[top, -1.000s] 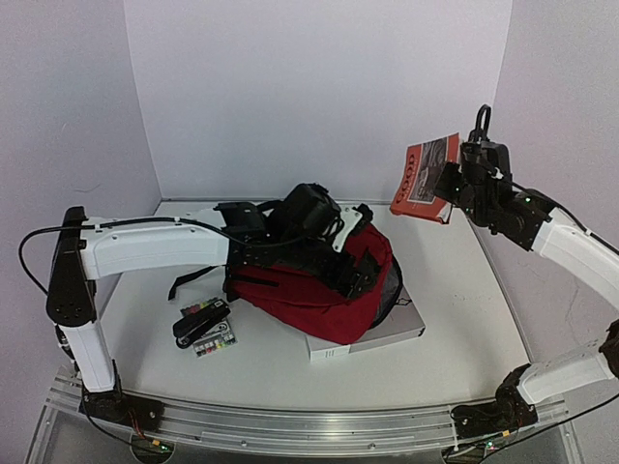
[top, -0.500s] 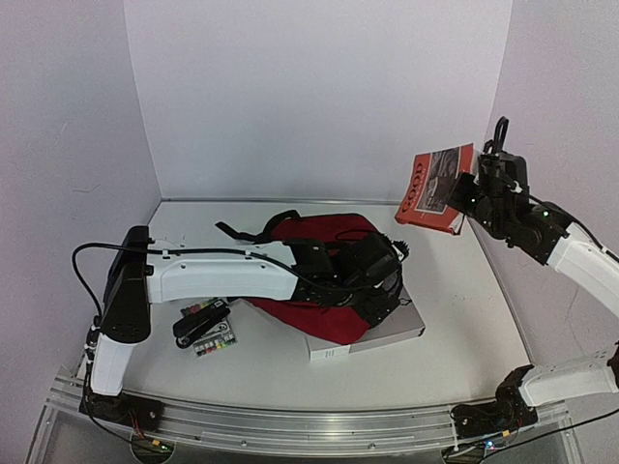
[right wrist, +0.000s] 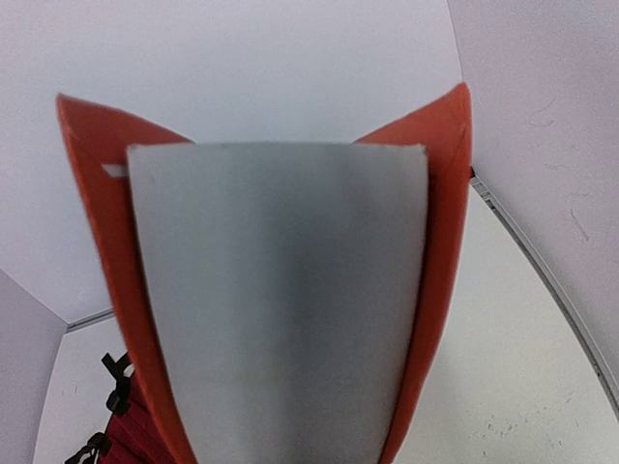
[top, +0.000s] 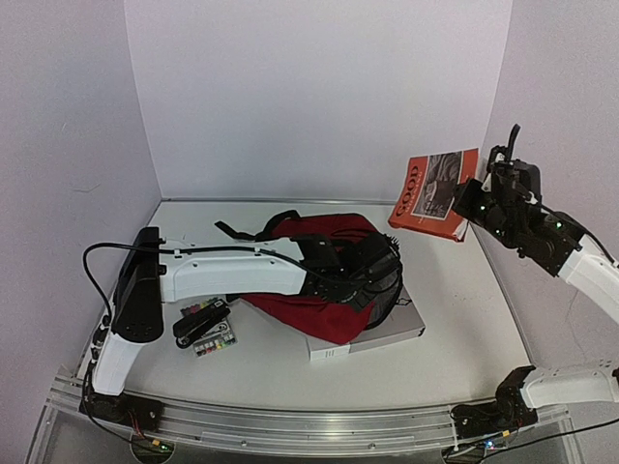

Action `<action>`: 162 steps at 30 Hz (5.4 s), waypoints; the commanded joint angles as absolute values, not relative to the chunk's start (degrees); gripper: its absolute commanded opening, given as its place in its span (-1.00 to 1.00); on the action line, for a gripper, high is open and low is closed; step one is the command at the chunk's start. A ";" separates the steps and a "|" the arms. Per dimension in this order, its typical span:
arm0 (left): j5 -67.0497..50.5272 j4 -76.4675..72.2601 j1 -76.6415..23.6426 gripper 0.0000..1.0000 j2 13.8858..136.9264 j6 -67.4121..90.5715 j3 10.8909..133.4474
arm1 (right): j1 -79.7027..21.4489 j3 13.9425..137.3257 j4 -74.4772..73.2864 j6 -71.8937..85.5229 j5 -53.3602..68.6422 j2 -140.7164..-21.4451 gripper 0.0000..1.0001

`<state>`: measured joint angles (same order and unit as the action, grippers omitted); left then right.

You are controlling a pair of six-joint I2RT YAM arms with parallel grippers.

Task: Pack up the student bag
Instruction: Place the book in the student bag.

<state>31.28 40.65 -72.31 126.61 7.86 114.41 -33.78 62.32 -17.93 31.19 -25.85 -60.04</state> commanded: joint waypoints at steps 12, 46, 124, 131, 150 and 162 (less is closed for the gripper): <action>27.66 36.44 -58.28 -1.00 105.68 10.29 104.58 | -33.81 62.40 -15.99 35.32 -3.55 -50.77 -1.00; -2.06 25.13 -44.26 -1.00 82.23 5.36 93.13 | -33.79 41.70 -1.09 66.38 17.70 -51.20 -1.00; -24.05 23.60 -26.98 -1.00 88.69 16.60 92.65 | -46.59 77.07 13.92 51.38 -16.23 -109.75 0.68; -24.81 22.41 -26.45 -0.99 87.83 17.47 89.88 | -46.61 70.11 12.52 48.04 -17.48 -102.35 0.91; -27.88 23.35 -26.33 -1.00 86.41 18.07 88.73 | -46.62 81.57 13.87 49.33 3.23 -118.86 -0.11; -27.03 24.02 -23.32 -0.99 85.27 20.87 86.82 | -45.06 80.71 15.75 44.35 2.77 -116.99 0.30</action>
<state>-26.40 25.93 -25.53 89.61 18.13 87.69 -45.99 84.52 13.37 47.32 4.66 -123.15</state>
